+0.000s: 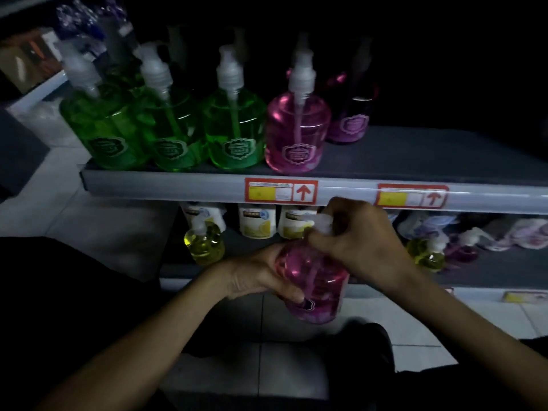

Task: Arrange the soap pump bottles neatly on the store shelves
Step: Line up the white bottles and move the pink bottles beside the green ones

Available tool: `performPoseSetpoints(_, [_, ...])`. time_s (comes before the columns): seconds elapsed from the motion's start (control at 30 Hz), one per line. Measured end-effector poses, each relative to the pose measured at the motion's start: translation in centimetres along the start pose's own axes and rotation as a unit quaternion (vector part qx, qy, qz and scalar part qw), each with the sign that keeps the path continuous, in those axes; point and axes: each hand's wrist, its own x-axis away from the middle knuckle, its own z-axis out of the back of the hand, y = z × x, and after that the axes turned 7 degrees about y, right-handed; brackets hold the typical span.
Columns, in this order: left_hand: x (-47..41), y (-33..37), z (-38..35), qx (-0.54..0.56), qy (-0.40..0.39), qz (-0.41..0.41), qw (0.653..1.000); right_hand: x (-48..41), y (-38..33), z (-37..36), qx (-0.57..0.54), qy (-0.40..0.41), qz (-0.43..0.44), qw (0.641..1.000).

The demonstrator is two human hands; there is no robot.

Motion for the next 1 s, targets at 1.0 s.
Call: performPoseSetpoints(1.0, [-6.1, 11.1, -7.0, -0.393, 0.366, -0.275, 0.798, -4.3, 4.6, 8.3, -0.257, 0.090, 0.133, 0.953])
